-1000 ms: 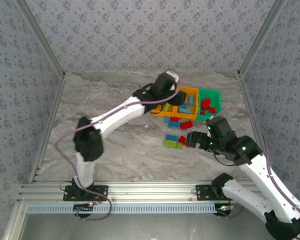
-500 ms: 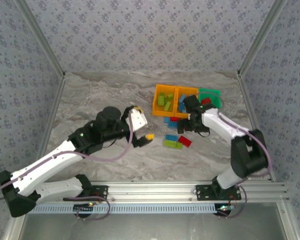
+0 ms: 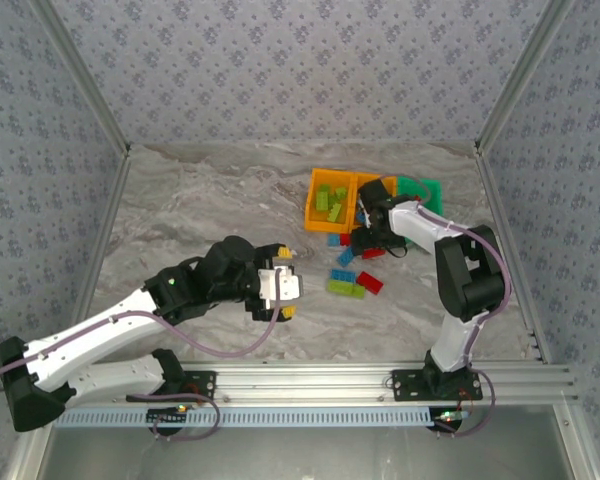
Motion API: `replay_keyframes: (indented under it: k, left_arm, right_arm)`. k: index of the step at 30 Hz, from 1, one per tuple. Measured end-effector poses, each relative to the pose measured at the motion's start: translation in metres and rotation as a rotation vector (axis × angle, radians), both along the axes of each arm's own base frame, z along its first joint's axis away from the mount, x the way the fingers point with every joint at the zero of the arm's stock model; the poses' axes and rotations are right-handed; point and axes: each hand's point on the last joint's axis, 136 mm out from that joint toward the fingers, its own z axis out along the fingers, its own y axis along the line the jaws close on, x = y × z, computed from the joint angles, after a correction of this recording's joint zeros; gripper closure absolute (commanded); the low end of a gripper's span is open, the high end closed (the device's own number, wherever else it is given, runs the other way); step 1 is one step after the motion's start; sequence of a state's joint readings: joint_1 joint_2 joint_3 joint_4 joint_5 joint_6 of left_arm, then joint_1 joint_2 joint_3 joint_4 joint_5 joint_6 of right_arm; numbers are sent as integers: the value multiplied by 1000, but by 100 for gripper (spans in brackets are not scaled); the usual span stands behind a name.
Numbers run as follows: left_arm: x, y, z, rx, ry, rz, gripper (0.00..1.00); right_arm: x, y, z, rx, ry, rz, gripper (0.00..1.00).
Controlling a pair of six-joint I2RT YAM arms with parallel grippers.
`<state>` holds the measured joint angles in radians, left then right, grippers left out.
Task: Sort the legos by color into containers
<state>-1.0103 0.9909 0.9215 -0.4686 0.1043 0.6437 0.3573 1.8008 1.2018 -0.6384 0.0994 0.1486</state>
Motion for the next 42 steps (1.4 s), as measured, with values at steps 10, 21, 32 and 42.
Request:
replay_keyframes:
  k: [10, 21, 32, 42]
  left_arm:
    - [0, 0, 0, -1, -3, -2, 1]
    - [-1, -2, -3, -7, 5, -13, 1]
    - [-8, -6, -5, -29, 31, -54, 1]
    - [-2, -10, 2, -93, 51, -45, 1]
  right_arm:
    - [-22, -5, -19, 36, 74, 0, 13]
    - [-4, -2, -26, 47, 49, -4, 35]
    - [-23, -6, -2, 67, 3, -30, 52]
    - [13, -98, 127, 175, -385, -374, 50]
